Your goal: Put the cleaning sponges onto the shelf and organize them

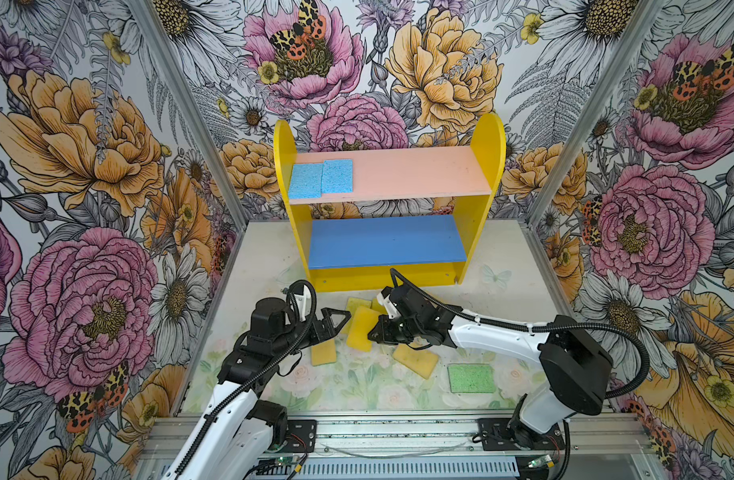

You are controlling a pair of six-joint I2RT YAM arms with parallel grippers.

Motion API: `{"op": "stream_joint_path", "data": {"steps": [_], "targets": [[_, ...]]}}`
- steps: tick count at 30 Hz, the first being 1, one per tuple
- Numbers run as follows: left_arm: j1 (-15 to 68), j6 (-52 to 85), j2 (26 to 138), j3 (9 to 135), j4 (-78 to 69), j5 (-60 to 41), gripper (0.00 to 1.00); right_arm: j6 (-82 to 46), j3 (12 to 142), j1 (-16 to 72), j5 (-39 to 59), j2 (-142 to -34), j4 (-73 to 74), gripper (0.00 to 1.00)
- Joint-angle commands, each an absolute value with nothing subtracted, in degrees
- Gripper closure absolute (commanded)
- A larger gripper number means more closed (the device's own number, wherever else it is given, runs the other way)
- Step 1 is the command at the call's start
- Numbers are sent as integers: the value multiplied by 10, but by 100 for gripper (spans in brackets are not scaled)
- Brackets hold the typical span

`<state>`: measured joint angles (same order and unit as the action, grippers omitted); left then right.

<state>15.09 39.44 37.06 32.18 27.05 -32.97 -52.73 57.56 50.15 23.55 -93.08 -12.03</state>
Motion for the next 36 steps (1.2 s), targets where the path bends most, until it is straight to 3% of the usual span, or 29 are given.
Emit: {"op": "stream_joint_path", "data": {"steps": [1, 23, 30, 36], "targets": [[151, 404, 361, 320, 273, -355, 1, -465, 603, 486, 305, -950, -147, 96], [138, 390, 455, 373, 175, -493, 1, -347, 652, 417, 445, -908, -208, 98], [143, 386, 460, 371, 170, -484, 1, -347, 681, 426, 497, -895, -210, 98], [175, 371, 486, 378, 162, -455, 11, -353, 685, 437, 512, -880, -211, 98]]}}
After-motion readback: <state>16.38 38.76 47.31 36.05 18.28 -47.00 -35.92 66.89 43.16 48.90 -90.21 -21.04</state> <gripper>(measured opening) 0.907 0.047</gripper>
